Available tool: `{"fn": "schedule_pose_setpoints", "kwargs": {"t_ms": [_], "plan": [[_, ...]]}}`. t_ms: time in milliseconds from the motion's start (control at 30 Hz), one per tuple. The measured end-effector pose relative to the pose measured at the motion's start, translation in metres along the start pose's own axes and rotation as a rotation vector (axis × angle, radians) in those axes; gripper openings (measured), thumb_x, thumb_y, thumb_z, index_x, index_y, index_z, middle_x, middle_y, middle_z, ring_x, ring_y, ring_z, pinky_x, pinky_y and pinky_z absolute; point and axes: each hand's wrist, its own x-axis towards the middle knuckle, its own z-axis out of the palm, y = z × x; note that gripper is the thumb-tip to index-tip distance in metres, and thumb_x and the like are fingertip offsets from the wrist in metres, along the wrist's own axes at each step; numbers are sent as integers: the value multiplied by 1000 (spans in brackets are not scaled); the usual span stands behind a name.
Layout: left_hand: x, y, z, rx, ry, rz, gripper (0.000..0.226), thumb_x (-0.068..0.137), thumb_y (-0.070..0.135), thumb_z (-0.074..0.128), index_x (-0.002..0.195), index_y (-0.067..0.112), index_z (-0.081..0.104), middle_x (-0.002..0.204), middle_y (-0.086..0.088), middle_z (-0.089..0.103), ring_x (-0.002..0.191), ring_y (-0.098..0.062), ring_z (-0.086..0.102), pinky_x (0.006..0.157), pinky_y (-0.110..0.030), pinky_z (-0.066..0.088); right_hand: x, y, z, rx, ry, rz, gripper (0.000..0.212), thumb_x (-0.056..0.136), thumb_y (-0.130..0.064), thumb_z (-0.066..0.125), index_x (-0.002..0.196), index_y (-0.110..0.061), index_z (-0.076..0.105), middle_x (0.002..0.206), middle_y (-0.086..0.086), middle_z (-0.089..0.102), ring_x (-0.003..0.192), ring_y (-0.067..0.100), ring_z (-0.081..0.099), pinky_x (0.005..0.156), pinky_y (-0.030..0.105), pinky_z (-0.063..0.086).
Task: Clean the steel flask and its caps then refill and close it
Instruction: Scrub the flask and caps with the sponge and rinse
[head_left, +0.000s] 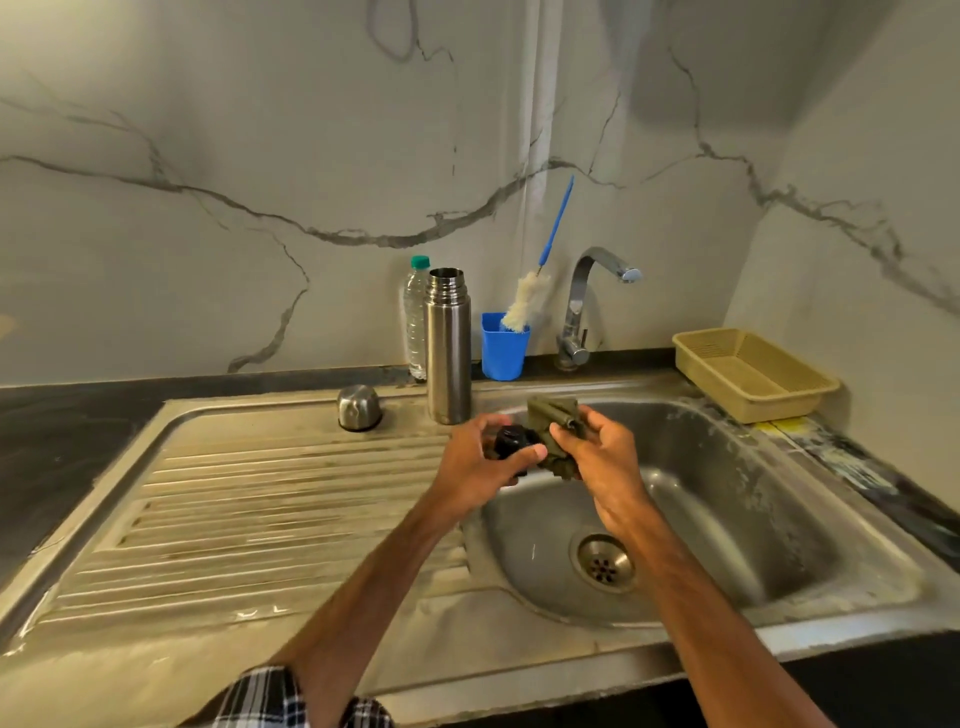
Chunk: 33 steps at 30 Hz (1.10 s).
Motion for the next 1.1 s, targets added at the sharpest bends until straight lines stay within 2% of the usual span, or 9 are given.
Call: {"fn": "schedule_pose_setpoints", "kwargs": {"t_ms": [67, 167, 300, 400, 533, 633, 733, 900, 1100], "plan": [[0, -4, 11, -42, 80, -25, 63, 68, 40, 93, 118, 16, 63, 107, 2, 72, 85, -5, 70, 65, -11, 55, 0, 6, -3, -56, -20, -25, 36, 93, -2, 67, 127, -12, 64, 112, 4, 74, 95, 12, 73, 65, 21, 58], [1, -8, 11, -225, 108, -29, 43, 75, 33, 89, 110, 13, 73, 93, -1, 79, 84, -18, 77, 73, -27, 62, 2, 12, 0, -178, -62, -84, 33, 90, 2, 67, 118, -16, 68, 107, 3, 75, 96, 17, 73, 68, 24, 59], [-5, -8, 7, -272, 7, 16, 23, 91, 24, 75, 114, 27, 73, 93, 9, 79, 89, -5, 73, 74, -15, 55, 1, 15, 4, -296, -48, -150, 39, 90, 5, 64, 118, -22, 65, 109, -4, 72, 100, 12, 70, 74, 28, 62], [-6, -12, 5, -292, -80, 26, 37, 92, 15, 74, 125, 30, 67, 105, 8, 77, 98, 1, 70, 80, -11, 51, 1, 14, 0, -251, -6, -137, 41, 91, 6, 62, 122, -21, 65, 111, -3, 72, 103, 11, 69, 73, 26, 62], [-4, -18, 8, -463, 62, -73, 37, 88, 15, 77, 124, 12, 71, 101, -6, 79, 95, -13, 75, 78, -24, 60, 2, 15, 0, -232, -19, -160, 48, 92, 5, 62, 130, -24, 66, 118, -6, 72, 108, 8, 68, 89, 34, 60], [-2, -23, 10, -633, 25, -166, 30, 92, 16, 73, 121, 11, 70, 103, -11, 78, 100, -22, 75, 84, -38, 62, 1, 16, 2, -283, -48, -225, 53, 91, 7, 62, 133, -26, 65, 124, -8, 70, 110, 3, 66, 89, 27, 59], [0, -26, 7, -718, 7, -169, 25, 93, 14, 71, 118, 14, 69, 102, -13, 78, 100, -25, 75, 83, -36, 63, -2, 16, 6, -344, -38, -296, 57, 88, 10, 64, 132, -26, 64, 121, -12, 69, 103, -9, 65, 88, 18, 56], [4, -27, 4, -759, 167, -120, 37, 85, 11, 78, 120, 6, 70, 98, -9, 79, 94, -21, 76, 79, -27, 63, -7, 17, 10, -533, 15, -472, 61, 83, 11, 69, 135, -20, 61, 127, -7, 67, 104, -7, 63, 92, 7, 48], [6, -25, -3, -754, 207, -67, 36, 84, 14, 79, 118, 4, 72, 94, -5, 79, 92, -19, 77, 81, -29, 62, -8, 24, 15, -622, -33, -823, 67, 75, 24, 64, 133, -9, 62, 136, 0, 60, 128, 3, 53, 108, 16, 42]]}}
